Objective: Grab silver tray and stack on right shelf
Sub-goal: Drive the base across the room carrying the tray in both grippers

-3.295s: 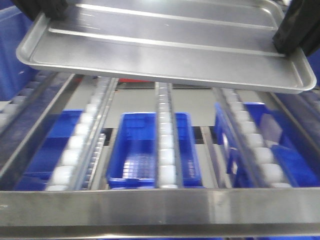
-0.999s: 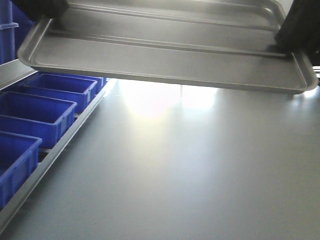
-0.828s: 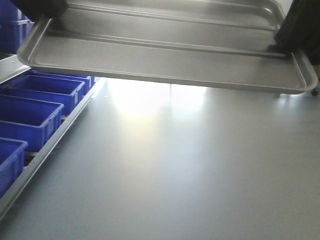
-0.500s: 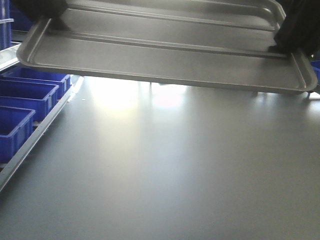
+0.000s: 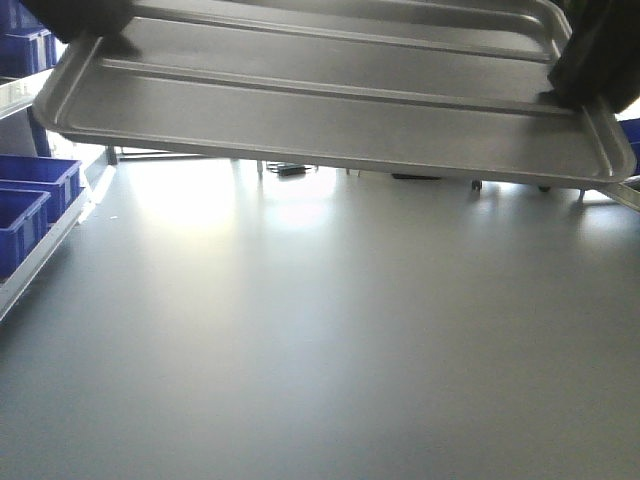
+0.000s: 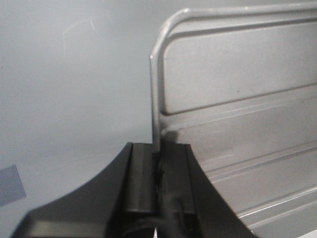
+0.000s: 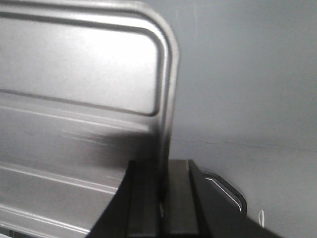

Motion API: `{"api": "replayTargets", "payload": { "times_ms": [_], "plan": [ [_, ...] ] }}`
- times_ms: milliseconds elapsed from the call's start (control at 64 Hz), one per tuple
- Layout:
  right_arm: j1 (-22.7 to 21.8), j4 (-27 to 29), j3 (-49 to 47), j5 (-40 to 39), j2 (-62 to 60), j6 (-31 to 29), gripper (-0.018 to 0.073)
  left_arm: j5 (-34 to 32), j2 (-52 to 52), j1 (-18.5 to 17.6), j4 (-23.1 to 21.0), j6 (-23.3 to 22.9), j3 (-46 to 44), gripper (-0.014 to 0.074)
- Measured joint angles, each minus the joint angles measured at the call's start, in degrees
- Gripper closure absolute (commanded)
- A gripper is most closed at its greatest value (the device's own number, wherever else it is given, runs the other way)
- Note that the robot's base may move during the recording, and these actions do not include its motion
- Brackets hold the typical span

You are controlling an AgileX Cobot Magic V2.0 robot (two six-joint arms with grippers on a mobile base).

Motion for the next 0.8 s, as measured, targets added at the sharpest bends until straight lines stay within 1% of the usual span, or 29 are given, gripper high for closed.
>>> {"api": "replayTargets", "payload": {
  "times_ms": [796],
  "plan": [
    [0.0,0.0,0.0,0.0,0.0,0.0,0.0503,0.0,0.0,0.0,0.0,0.0,0.0,0.0689]
  ]
}}
